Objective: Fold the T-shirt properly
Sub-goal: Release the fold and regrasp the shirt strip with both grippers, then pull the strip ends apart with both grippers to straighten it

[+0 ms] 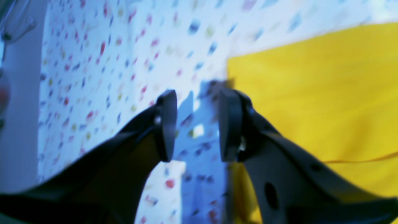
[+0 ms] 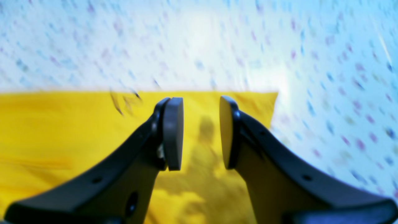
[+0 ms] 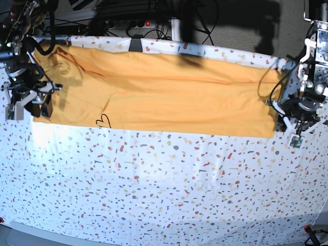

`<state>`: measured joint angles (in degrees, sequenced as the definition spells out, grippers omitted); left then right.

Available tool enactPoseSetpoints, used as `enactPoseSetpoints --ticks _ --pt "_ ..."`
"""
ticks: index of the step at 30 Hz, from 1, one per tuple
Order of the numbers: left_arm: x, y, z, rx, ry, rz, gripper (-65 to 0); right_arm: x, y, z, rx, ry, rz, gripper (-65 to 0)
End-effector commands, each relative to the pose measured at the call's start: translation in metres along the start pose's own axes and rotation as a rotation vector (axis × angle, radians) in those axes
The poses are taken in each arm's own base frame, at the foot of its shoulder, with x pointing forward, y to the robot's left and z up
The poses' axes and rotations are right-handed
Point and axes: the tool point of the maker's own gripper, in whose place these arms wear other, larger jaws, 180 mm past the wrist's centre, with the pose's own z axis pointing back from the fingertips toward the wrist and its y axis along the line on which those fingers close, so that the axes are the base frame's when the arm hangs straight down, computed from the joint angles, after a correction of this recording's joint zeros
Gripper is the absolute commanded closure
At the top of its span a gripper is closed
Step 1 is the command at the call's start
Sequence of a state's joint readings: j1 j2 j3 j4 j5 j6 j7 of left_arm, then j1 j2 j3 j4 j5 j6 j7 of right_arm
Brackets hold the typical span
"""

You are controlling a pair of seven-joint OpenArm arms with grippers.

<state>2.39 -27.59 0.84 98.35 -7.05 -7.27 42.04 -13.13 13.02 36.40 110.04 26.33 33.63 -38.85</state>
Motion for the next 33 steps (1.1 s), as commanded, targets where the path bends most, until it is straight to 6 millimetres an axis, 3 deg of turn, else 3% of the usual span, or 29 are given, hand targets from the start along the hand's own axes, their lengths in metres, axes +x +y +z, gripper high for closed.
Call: enactPoseSetpoints --ticks 1,4,10,15,21,25,28,33 --pt "0.022 0.006 0.006 0.010 -0.071 0.010 -22.2 0.014 0.006 0.002 0.038 -0.036 0.031 -19.7" --pt "0.030 -0.015 0.008 -0.073 -0.095 0.095 -22.1 0.004 0.018 0.001 0.102 0.013 0.056 -19.7" --pt "0.032 -0.061 0.005 -0.187 -0.103 0.158 -22.2 -0.031 -0.002 -0.004 0.032 0.146 0.082 -19.7" --pt "0.014 -0.093 -0.006 -0.266 -0.046 0.191 -22.1 -0.057 -0.007 -0.009 0.031 0.218 0.044 -19.7" --pt "-0.051 -0.095 -0.033 -0.260 0.120 0.236 -22.1 -0.094 -0.007 -0.017 0.048 0.313 -0.002 -19.6" --pt "-0.071 -0.093 -0.048 -0.252 0.165 0.266 -22.1 -0.119 -0.018 -0.036 0.022 0.372 0.018 -19.6" --pt "-0.064 -0.093 -0.055 -0.277 0.160 0.255 -22.1 -0.125 -0.023 -0.057 0.037 0.413 0.009 -19.6" --pt "-0.029 -0.081 -0.065 -0.270 0.069 0.251 -22.1 -0.104 -0.024 -0.094 0.055 0.393 -0.033 -19.6"
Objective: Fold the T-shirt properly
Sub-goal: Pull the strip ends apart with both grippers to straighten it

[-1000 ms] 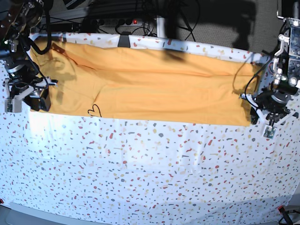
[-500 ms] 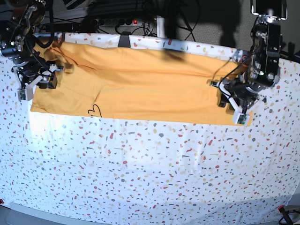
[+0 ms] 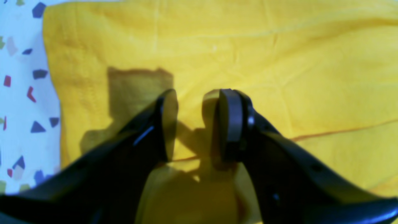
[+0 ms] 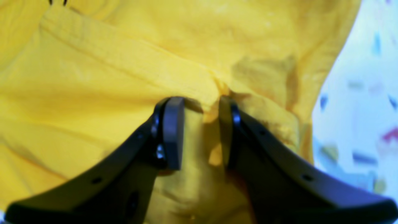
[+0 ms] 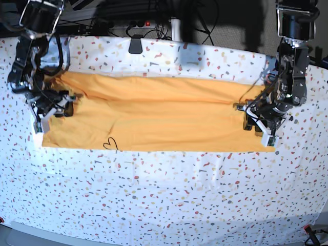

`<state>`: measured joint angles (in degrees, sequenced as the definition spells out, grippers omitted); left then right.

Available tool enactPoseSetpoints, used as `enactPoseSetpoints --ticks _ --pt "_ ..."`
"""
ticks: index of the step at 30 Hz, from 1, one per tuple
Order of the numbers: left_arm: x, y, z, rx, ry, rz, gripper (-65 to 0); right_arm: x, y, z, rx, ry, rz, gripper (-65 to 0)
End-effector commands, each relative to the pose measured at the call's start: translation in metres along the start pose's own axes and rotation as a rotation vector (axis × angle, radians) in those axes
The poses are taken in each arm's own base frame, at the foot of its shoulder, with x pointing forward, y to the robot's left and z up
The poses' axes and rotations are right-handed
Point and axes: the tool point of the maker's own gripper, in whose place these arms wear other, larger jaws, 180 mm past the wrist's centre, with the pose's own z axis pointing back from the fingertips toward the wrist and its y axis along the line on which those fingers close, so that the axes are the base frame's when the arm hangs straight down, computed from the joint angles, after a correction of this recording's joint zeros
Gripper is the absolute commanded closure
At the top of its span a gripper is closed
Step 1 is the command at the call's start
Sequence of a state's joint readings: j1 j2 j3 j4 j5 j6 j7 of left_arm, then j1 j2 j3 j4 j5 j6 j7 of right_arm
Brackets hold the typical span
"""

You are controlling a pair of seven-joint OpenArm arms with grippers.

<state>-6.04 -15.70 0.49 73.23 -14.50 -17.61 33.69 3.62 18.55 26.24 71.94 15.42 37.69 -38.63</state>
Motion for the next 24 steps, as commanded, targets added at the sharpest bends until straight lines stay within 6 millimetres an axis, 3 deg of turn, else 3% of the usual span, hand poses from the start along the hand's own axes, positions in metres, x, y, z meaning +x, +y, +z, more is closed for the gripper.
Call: enactPoseSetpoints --ticks 1,5,13,19,23,24 --pt "0.011 0.009 0.001 0.027 -0.001 -0.020 -22.1 0.011 -0.007 0.000 -0.020 0.000 0.004 -19.6" --pt "0.039 0.013 -0.001 0.034 -0.048 -0.031 -22.1 0.034 -0.007 -0.003 -0.017 -0.037 -0.001 -19.6" --pt "0.083 0.018 0.000 0.042 -0.113 -0.049 -22.1 0.055 -0.005 -0.001 0.001 -0.065 -0.008 -19.6" --pt "0.107 0.028 0.004 0.068 -0.008 -0.067 -23.0 0.084 -0.002 0.015 0.015 -0.135 0.013 -20.8" --pt "0.120 0.045 0.012 0.110 0.022 -0.095 -37.8 0.093 0.000 0.019 0.031 -0.105 0.013 -45.2" --pt "0.121 0.052 0.015 0.137 0.026 -0.113 -41.6 0.095 0.001 0.020 0.037 -0.103 0.011 -47.9"
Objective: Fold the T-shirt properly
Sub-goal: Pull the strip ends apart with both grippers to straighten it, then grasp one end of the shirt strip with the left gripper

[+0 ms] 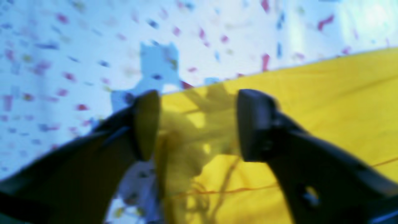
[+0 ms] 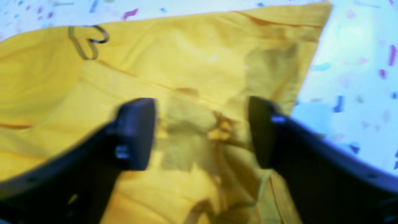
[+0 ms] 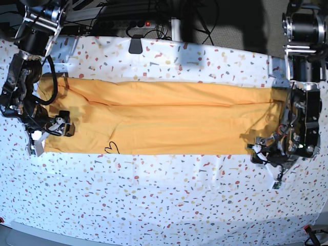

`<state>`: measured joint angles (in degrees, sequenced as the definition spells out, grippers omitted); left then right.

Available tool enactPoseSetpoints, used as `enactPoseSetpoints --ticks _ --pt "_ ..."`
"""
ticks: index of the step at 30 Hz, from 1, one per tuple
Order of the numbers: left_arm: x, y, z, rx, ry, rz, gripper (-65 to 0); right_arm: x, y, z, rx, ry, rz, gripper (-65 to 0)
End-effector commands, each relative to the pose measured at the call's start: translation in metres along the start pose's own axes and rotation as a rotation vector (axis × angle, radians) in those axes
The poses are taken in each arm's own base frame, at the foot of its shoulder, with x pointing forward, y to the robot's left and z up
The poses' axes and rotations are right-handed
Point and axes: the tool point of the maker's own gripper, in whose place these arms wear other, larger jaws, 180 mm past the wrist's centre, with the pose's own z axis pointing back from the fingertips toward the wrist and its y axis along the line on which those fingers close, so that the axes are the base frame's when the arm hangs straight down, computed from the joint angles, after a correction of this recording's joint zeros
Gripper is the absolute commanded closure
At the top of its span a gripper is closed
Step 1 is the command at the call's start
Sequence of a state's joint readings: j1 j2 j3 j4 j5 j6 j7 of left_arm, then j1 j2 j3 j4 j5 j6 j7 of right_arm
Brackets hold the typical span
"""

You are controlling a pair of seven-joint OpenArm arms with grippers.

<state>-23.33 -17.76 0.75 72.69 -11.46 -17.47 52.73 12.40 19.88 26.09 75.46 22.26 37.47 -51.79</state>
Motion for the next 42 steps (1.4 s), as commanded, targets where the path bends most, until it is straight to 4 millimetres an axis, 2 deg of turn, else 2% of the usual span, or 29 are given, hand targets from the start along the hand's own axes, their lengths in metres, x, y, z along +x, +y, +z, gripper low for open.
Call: enactPoseSetpoints --ticks 1,4,7,13,17,20,25,28,32,36,39,42 --pt "0.018 0.017 0.008 0.050 -0.039 -0.026 -44.1 0.028 -0.004 0.008 -0.009 -0.070 0.013 -47.6" --pt "0.012 0.035 0.013 0.090 -0.021 -0.042 -44.7 0.033 -0.003 0.008 -0.003 -0.053 0.014 -47.5" --pt "0.009 0.045 0.019 0.071 -0.026 -0.010 -44.7 0.041 0.017 0.012 0.104 -0.075 0.014 -47.5" --pt "0.022 0.049 0.041 -0.123 -0.121 0.175 -44.7 0.057 0.055 0.030 0.273 -0.120 -0.004 -46.8" --pt "0.024 0.045 0.054 -0.224 -0.129 0.165 -44.7 0.056 0.071 0.040 0.284 -0.152 0.035 -46.8" --pt "0.019 0.037 0.055 -0.279 -0.124 0.182 -44.7 0.039 0.087 0.047 0.292 -0.147 0.063 -46.8" --pt "-0.008 0.034 0.043 -0.284 -0.083 0.230 -44.7 -0.005 0.114 0.068 0.294 -0.109 0.108 -43.9" --pt "-0.026 0.040 0.034 -0.258 -0.065 0.255 -44.7 -0.031 0.125 0.083 0.294 -0.075 0.138 -42.8" --pt "-0.049 0.059 0.024 -0.167 -0.018 0.229 -44.7 -0.067 0.140 0.103 0.302 -0.013 0.155 -42.8" --pt "-0.065 0.063 0.020 -0.153 0.032 0.239 -44.7 -0.099 0.157 0.123 0.320 0.043 0.142 -42.8" --pt "-0.079 0.062 0.018 -0.155 0.077 0.251 -44.7 -0.112 0.168 0.136 0.330 0.063 0.137 -42.8" --pt "-0.091 0.056 0.018 -0.192 0.122 0.295 -44.7 -0.113 0.176 0.146 0.339 0.058 0.146 -42.8"
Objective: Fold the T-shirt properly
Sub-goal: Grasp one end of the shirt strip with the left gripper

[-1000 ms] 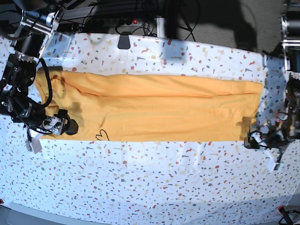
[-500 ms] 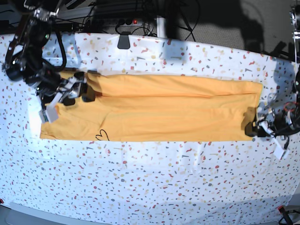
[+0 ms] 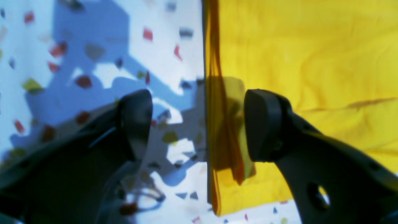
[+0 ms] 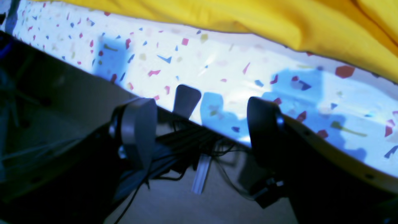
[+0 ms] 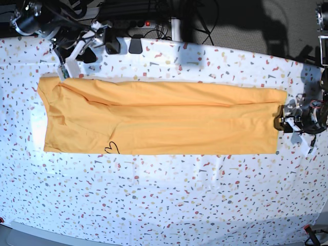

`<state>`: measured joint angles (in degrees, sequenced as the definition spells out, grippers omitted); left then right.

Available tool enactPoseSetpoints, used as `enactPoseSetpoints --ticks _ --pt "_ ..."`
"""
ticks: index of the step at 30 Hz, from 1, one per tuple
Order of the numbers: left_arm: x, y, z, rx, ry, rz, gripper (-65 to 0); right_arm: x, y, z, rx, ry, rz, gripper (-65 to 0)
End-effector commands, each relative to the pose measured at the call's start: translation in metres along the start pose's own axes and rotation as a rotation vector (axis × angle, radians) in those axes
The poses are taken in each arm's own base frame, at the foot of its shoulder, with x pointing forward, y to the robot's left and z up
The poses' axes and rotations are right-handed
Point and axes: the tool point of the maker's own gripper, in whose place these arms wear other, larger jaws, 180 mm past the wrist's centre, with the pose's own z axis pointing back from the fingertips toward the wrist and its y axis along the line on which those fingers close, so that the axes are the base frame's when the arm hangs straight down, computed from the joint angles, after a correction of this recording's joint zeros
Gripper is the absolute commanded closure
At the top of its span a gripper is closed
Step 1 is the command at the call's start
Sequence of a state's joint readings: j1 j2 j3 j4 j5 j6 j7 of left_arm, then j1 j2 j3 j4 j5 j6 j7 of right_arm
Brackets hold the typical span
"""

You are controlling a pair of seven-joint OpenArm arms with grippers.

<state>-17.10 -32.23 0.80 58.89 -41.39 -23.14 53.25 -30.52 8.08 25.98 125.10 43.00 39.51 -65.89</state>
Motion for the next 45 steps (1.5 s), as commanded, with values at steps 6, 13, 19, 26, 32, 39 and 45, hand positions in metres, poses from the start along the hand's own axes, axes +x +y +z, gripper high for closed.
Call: enactPoseSetpoints --ticks 6,13,19,26,32,39,45 --pt "0.004 -0.018 0.006 -0.175 -0.021 0.056 -44.7 0.025 0.014 0.012 0.021 -0.087 0.060 -42.8" --pt "-0.011 -0.028 -0.001 -0.235 0.026 0.084 -44.7 0.030 0.017 0.015 0.018 -0.102 0.080 -42.8" --pt "-0.022 -0.048 -0.007 -0.300 0.072 0.078 -44.7 0.031 0.017 0.015 0.018 -0.103 0.081 -42.8" --pt "-0.026 -0.055 -0.010 -0.315 0.093 0.078 -44.6 0.031 0.017 0.015 0.017 -0.104 0.081 -42.8" --pt "-0.021 -0.054 -0.010 -0.310 0.064 0.081 -40.8 0.032 0.017 0.015 0.017 -0.105 0.082 -42.8" --pt "-0.018 -0.054 -0.010 -0.309 0.052 0.081 0.0 0.032 0.017 0.015 0.017 -0.105 0.082 -42.8" --pt "-0.003 -0.057 -0.007 -0.315 0.018 0.066 0.0 0.032 0.017 0.015 0.018 -0.107 0.082 -42.8"
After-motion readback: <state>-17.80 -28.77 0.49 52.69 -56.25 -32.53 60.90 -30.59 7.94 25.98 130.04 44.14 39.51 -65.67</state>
